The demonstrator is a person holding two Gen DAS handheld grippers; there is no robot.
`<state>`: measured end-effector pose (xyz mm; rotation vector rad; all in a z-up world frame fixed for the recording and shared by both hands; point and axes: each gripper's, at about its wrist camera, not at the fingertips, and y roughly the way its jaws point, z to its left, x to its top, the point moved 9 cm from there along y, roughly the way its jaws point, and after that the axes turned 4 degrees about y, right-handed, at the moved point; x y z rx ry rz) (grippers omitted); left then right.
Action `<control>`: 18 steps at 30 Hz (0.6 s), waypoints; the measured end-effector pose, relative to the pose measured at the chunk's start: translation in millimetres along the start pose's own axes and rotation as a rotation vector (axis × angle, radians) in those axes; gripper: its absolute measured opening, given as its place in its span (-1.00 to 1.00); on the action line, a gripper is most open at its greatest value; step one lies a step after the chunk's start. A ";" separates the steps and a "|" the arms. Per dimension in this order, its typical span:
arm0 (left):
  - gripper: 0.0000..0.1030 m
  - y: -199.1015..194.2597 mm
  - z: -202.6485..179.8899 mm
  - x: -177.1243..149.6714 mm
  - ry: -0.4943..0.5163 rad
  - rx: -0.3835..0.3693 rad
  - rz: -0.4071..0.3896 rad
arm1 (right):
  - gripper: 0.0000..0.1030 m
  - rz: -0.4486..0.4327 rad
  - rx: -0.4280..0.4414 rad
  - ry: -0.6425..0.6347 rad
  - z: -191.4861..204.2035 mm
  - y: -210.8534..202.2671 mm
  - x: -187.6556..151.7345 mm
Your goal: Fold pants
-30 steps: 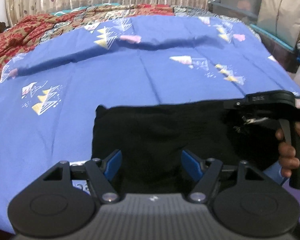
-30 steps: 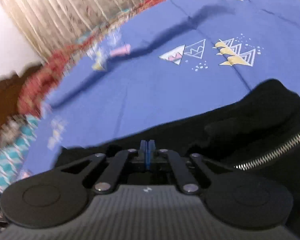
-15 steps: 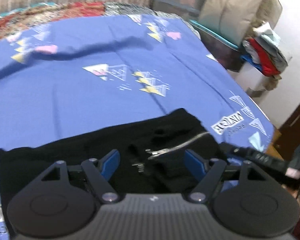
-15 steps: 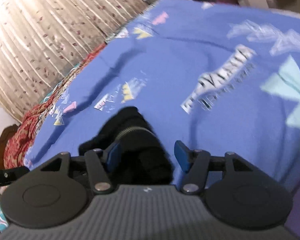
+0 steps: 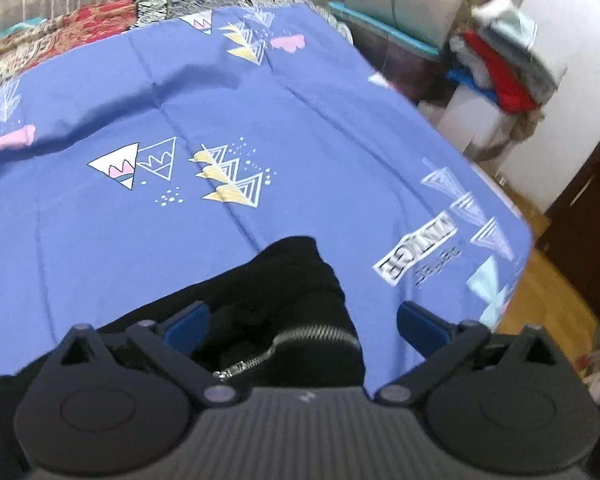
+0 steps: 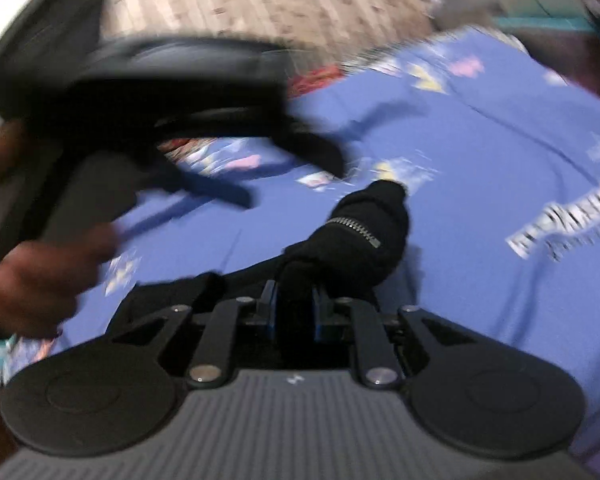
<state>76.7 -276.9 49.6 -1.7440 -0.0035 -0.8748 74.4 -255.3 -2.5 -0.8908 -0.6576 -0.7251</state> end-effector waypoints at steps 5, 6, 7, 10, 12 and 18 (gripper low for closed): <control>-0.32 14.8 14.6 -17.0 0.013 0.037 0.082 | -0.64 -0.025 0.036 -0.135 39.7 -9.3 -10.6; -0.39 12.9 22.2 -19.4 -0.012 0.035 0.076 | -0.64 -0.032 0.043 -0.161 47.1 -11.3 -11.9; -0.47 8.9 28.9 -19.7 -0.031 0.036 0.064 | -0.65 -0.034 0.048 -0.177 52.4 -12.1 -13.6; -0.48 -14.1 59.5 -20.7 -0.150 0.002 0.018 | -0.69 -0.031 0.077 -0.192 58.3 -19.7 -22.2; -0.49 -32.2 82.6 -25.2 -0.233 -0.040 -0.011 | -0.71 -0.027 0.104 -0.190 66.8 -19.3 -21.9; -0.47 -79.4 143.7 -53.8 -0.375 -0.068 -0.088 | -0.73 0.005 0.223 -0.219 119.3 -4.8 -23.8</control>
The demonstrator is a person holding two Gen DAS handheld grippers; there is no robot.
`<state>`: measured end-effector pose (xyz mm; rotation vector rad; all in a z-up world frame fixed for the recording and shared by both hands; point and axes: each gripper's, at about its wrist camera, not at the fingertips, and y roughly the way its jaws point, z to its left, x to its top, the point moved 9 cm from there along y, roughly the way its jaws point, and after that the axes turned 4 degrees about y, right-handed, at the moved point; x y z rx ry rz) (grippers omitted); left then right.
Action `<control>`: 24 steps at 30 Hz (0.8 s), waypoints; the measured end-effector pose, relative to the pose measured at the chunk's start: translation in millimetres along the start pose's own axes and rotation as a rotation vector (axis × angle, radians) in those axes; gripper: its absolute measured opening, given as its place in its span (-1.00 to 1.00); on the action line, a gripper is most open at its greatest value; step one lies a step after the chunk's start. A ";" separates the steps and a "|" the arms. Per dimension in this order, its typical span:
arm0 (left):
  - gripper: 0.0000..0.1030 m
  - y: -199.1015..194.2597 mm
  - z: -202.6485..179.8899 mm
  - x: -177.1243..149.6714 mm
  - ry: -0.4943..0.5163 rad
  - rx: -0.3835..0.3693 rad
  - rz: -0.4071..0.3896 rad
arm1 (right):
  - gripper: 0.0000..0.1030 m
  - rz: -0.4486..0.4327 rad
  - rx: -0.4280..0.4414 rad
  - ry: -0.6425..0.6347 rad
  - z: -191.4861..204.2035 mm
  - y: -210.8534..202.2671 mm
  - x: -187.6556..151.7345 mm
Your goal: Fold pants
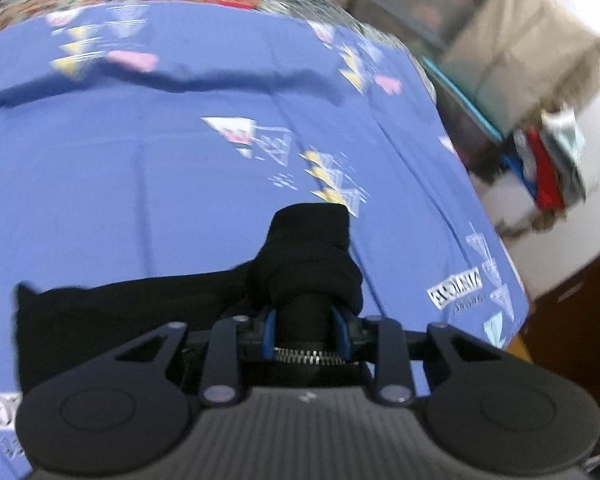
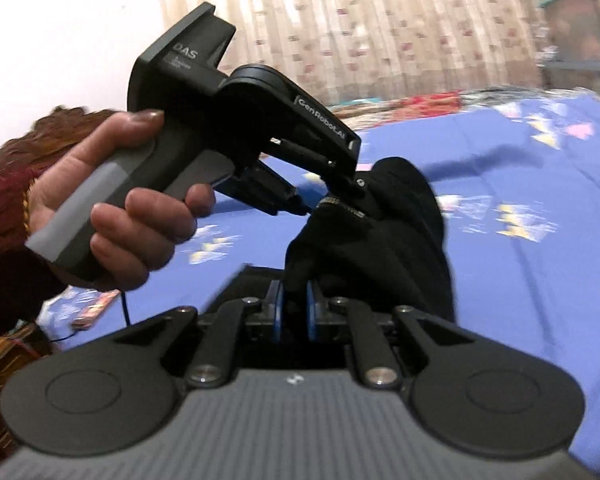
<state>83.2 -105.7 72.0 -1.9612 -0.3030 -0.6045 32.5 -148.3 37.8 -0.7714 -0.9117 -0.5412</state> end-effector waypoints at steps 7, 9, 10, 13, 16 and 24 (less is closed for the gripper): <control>-0.47 -55.4 81.3 -15.4 -0.140 0.016 -0.100 | -0.73 0.084 0.128 -0.076 70.2 46.6 2.0; -0.47 -68.1 105.1 -21.4 -0.184 0.019 -0.129 | -0.74 0.106 0.155 -0.093 81.3 62.5 5.8; -0.46 -72.8 115.7 -24.1 -0.204 0.023 -0.139 | -0.74 0.119 0.172 -0.101 89.1 69.5 4.5; -0.45 -78.3 151.4 -38.0 -0.279 0.049 -0.143 | -0.74 0.174 0.211 -0.104 101.9 92.7 -3.5; -0.38 -70.5 179.9 -57.1 -0.325 0.100 -0.124 | -0.73 0.243 0.232 -0.106 108.8 114.7 -19.4; 0.05 -44.2 207.0 -86.6 -0.365 0.150 -0.079 | -0.16 0.313 0.302 0.060 73.3 97.3 -22.0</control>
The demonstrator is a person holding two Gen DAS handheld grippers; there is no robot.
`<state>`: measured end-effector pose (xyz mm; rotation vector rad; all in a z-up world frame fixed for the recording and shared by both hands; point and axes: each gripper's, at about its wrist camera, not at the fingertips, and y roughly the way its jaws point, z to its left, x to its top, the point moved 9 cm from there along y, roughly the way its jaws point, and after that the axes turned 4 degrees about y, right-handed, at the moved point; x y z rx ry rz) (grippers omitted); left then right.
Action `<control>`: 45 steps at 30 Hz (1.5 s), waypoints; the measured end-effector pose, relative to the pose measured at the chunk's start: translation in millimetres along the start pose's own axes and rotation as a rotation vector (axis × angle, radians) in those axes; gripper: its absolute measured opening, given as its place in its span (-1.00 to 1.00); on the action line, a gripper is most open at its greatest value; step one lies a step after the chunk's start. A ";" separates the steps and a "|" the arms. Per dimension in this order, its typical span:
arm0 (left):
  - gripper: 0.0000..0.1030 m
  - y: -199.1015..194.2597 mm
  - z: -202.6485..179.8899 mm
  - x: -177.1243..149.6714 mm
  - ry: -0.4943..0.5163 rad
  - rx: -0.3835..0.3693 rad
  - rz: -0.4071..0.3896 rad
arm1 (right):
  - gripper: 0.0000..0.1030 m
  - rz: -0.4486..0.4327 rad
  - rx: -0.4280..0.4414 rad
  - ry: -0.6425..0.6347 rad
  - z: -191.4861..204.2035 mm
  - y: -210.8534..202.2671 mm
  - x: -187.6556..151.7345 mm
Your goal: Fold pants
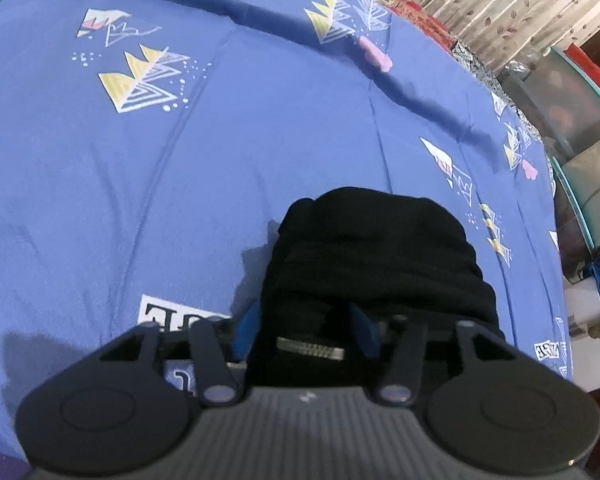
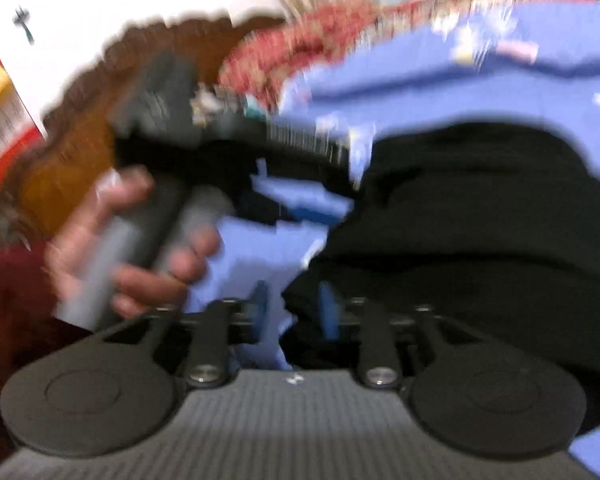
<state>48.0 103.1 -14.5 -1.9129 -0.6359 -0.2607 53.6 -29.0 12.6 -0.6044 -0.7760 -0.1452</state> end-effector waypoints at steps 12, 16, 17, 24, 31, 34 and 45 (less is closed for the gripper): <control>0.55 -32.3 -31.6 -31.5 0.132 -0.035 -0.017 | -0.38 -0.250 -0.267 0.312 -109.4 -118.1 20.4; 0.13 -27.2 -30.9 -50.5 0.191 0.041 0.015 | -0.56 -0.127 -0.215 0.310 -94.5 -88.6 -6.4; 0.11 -24.8 -27.6 -54.6 0.190 0.050 0.027 | -0.59 -0.058 -0.199 0.291 -85.4 -74.9 -17.9; 0.36 -12.4 -6.2 -67.8 0.120 0.109 0.061 | -0.56 0.207 -0.205 0.082 -37.3 -25.0 -75.6; 0.55 -17.3 -5.1 -67.6 0.151 0.140 0.047 | -0.55 0.037 -0.100 0.077 -16.3 -69.1 -22.4; 0.59 -16.5 -6.8 -67.7 0.161 0.152 0.042 | -0.54 -0.057 -0.102 0.124 -22.9 -77.9 8.9; 0.69 -13.8 -8.7 -66.5 0.202 0.206 0.033 | -0.48 -0.013 -0.266 0.286 -84.3 -8.2 18.2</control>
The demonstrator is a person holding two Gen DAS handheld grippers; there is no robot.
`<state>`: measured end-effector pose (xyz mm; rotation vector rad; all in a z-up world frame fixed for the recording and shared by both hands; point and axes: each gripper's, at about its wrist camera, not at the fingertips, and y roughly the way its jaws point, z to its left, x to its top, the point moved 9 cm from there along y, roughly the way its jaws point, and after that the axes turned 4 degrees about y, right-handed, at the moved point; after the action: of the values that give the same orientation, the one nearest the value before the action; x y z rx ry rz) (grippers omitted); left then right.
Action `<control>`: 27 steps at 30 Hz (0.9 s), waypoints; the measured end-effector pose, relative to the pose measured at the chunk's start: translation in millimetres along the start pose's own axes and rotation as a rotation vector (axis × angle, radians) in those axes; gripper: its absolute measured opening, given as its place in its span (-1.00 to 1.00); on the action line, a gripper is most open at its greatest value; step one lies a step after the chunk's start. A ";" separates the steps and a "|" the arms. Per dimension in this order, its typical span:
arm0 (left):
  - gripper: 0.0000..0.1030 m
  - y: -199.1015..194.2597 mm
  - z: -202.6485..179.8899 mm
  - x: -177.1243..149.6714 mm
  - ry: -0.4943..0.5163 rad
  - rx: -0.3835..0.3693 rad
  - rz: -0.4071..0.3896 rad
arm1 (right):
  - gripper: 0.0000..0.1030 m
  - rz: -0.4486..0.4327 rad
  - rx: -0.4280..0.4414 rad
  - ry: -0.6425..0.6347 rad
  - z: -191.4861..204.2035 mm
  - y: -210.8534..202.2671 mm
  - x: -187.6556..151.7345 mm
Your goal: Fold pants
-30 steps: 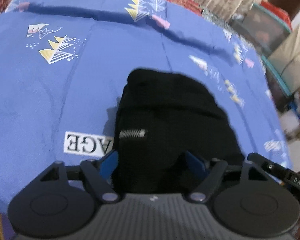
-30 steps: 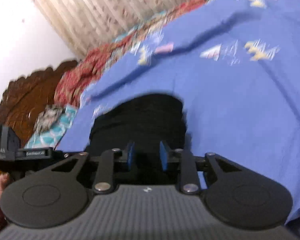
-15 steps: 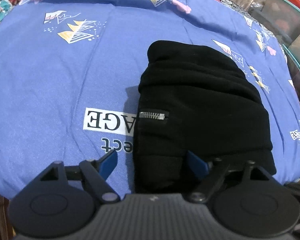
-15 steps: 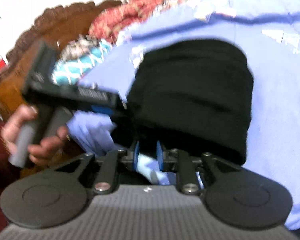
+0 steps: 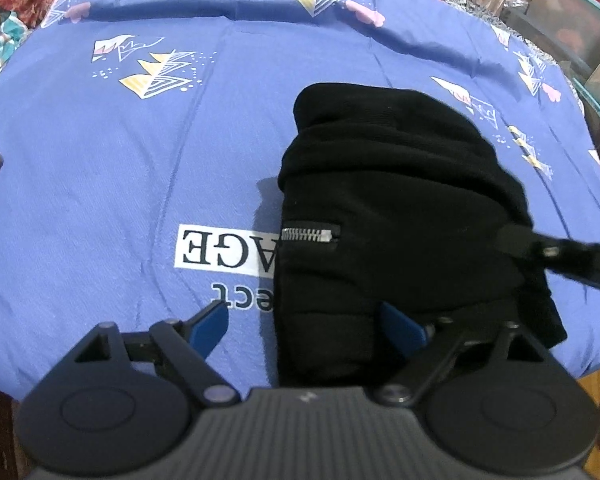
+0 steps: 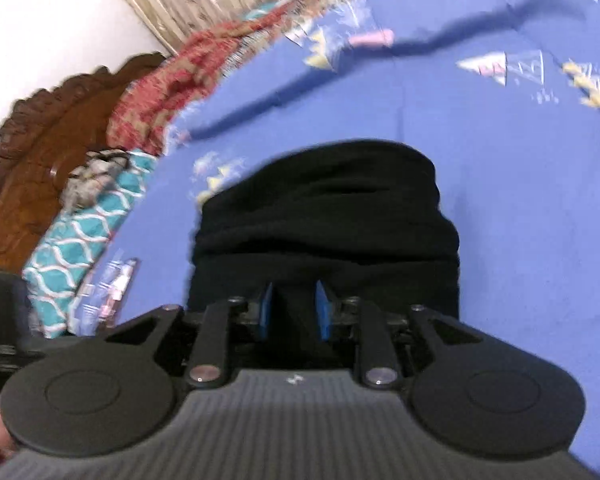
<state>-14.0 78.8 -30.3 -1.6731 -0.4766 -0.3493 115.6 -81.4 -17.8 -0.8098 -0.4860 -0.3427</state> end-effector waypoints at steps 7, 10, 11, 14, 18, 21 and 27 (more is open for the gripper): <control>0.91 11.4 0.4 0.0 0.005 0.002 0.012 | -0.42 0.025 0.033 0.128 -22.2 -7.2 -7.8; 0.96 16.2 1.7 -0.9 0.003 0.006 0.018 | -0.38 0.011 0.013 0.106 -16.6 -3.0 -11.0; 0.98 17.0 2.2 -1.3 0.003 0.008 0.018 | -0.38 0.006 0.009 0.095 -16.9 -0.8 -12.0; 1.00 19.3 3.9 -1.4 0.005 0.008 0.019 | -0.37 -0.002 -0.002 0.081 -17.6 2.1 -14.3; 1.00 20.6 3.9 -3.3 0.000 0.001 0.019 | -0.37 -0.009 -0.003 0.078 -19.8 1.7 -15.6; 1.00 21.7 3.9 -4.7 0.005 0.002 0.015 | -0.36 -0.017 -0.006 0.075 -20.2 1.1 -17.0; 1.00 23.4 4.6 -7.1 0.003 -0.005 0.009 | -0.34 -0.030 -0.005 0.081 -20.4 0.8 -18.8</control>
<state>-8.7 79.9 -54.7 -1.6785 -0.4661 -0.3468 105.9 -94.3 -40.4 -0.7908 -0.4217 -0.4032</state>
